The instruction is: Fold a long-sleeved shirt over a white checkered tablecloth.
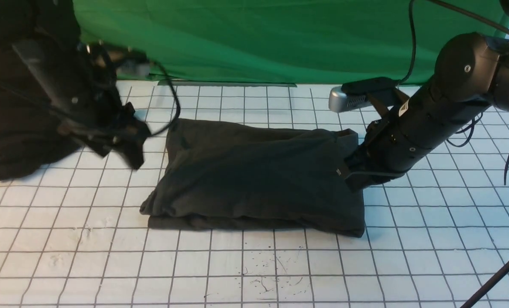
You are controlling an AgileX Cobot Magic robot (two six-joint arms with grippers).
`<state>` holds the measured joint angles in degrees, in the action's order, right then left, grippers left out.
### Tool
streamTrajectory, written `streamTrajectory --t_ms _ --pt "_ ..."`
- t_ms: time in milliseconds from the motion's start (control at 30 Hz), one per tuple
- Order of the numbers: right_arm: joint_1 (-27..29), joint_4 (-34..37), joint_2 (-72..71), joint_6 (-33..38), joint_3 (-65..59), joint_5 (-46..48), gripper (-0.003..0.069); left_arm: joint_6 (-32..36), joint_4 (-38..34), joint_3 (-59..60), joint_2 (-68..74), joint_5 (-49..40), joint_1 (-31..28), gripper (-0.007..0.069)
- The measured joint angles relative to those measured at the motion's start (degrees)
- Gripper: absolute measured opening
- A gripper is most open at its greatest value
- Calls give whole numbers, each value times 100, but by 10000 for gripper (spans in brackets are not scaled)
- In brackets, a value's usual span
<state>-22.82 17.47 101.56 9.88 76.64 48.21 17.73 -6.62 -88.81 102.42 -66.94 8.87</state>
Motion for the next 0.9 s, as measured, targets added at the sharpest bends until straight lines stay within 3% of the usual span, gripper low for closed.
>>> streamTrajectory --t_ms 100,133,167,267,433,567,900 --pt "0 5 59 -222 0 -274 0 -137 -798 -93 36 680 353 244" --pt "0 5 68 -243 0 -275 0 -152 -874 -93 64 718 379 227" --pt "0 0 159 -282 0 -268 0 -202 -1150 -100 214 943 558 106" --pt "0 0 413 -307 0 -244 0 -195 -1665 -100 732 1127 858 18" --pt "0 -10 891 -307 0 -208 0 -300 -1578 -100 1397 1100 885 1" --pt "0 -59 1148 -322 -62 -121 0 -496 -966 -100 1703 983 852 0" --pt "12 -489 952 -699 -219 -171 0 -578 -414 12 1530 975 866 0"
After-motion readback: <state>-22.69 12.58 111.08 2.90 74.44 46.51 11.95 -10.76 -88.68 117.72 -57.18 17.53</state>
